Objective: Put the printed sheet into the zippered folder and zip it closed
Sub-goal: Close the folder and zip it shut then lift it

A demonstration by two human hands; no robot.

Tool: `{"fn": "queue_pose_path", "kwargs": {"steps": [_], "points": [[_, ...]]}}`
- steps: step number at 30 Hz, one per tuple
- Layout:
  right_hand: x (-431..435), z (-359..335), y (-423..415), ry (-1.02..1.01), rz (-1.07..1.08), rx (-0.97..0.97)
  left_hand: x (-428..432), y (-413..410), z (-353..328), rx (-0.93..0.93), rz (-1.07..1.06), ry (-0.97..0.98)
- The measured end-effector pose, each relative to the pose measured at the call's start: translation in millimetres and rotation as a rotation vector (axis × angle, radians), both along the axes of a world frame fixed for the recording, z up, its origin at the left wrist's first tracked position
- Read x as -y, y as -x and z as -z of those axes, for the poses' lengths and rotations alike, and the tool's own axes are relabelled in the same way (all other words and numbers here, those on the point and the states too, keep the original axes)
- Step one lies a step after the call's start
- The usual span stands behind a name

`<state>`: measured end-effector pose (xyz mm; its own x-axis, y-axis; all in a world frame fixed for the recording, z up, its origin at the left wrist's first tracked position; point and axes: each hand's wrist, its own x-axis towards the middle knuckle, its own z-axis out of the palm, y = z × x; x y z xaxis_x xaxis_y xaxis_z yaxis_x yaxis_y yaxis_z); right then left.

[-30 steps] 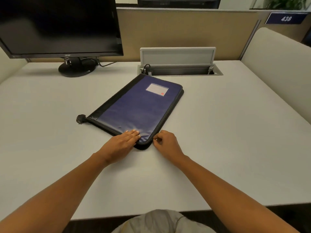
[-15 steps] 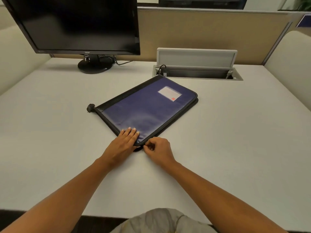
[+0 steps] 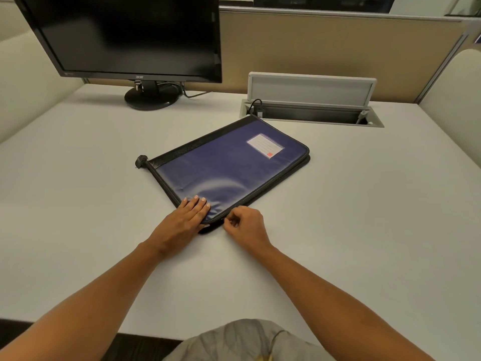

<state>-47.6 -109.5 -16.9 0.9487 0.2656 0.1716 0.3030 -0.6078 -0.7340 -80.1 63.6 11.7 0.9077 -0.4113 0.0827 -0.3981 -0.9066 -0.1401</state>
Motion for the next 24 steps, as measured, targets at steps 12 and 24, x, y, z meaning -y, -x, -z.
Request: {"fn": "queue_pose_path", "kwargs": {"steps": [12, 24], "points": [[7.2, 0.9, -9.6, -0.029, 0.046, -0.015, 4.2, 1.3, 3.1, -0.087, -0.111, 0.195], [-2.2, -4.9, -4.5, -0.069, 0.030, 0.010, 22.1, -4.7, -11.9, -0.165, -0.221, 0.144]]}}
